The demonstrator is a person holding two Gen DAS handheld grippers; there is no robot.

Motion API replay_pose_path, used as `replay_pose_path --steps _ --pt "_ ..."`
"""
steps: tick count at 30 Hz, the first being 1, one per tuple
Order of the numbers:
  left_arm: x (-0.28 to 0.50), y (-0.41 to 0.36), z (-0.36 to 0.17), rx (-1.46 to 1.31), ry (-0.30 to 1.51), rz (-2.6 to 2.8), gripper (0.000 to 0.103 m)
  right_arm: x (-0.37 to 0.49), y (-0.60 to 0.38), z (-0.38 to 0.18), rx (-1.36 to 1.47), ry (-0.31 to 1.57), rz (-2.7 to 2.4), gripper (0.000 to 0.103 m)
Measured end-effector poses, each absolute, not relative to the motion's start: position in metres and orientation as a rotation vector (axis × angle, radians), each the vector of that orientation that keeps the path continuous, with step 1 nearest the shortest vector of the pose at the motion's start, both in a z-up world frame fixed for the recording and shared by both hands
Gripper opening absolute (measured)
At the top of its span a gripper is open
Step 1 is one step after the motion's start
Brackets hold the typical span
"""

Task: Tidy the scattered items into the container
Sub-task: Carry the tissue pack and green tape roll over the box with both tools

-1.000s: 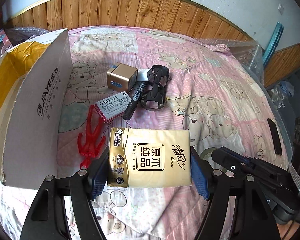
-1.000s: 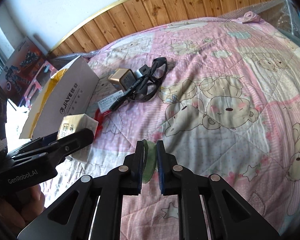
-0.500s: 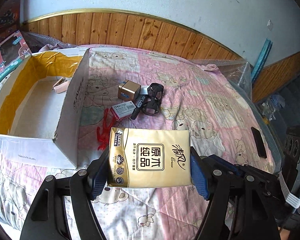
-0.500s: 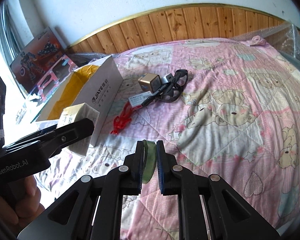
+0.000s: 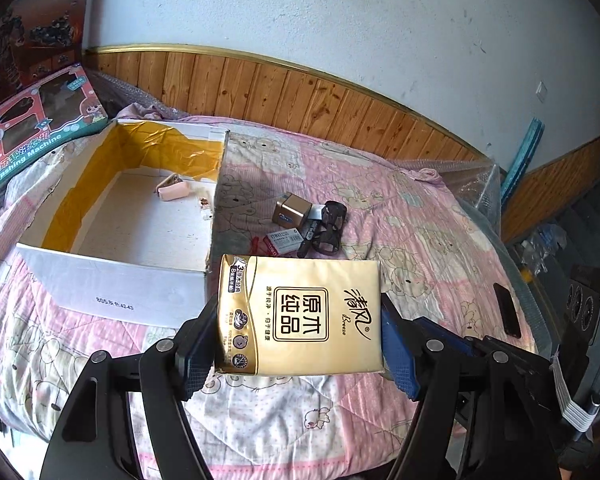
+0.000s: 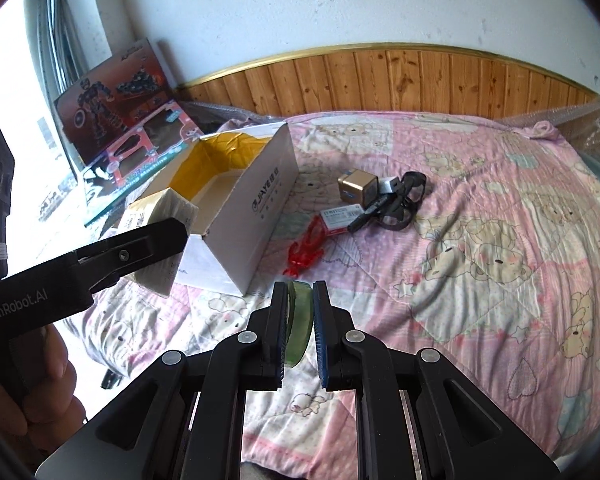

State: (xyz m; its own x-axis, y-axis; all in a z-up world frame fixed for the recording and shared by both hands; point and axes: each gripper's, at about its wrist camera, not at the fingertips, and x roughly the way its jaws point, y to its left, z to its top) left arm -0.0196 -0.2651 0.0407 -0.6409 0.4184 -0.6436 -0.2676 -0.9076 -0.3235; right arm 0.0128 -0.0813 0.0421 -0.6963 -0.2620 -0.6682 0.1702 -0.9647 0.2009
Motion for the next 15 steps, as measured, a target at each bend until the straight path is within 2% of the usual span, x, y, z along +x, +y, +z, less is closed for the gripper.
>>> replay_pose_path --steps 15 --pt "-0.032 -0.338 0.050 -1.043 -0.436 2.620 0.073 -0.011 -0.144 0.063 1.032 -0.075 -2.605 0.012"
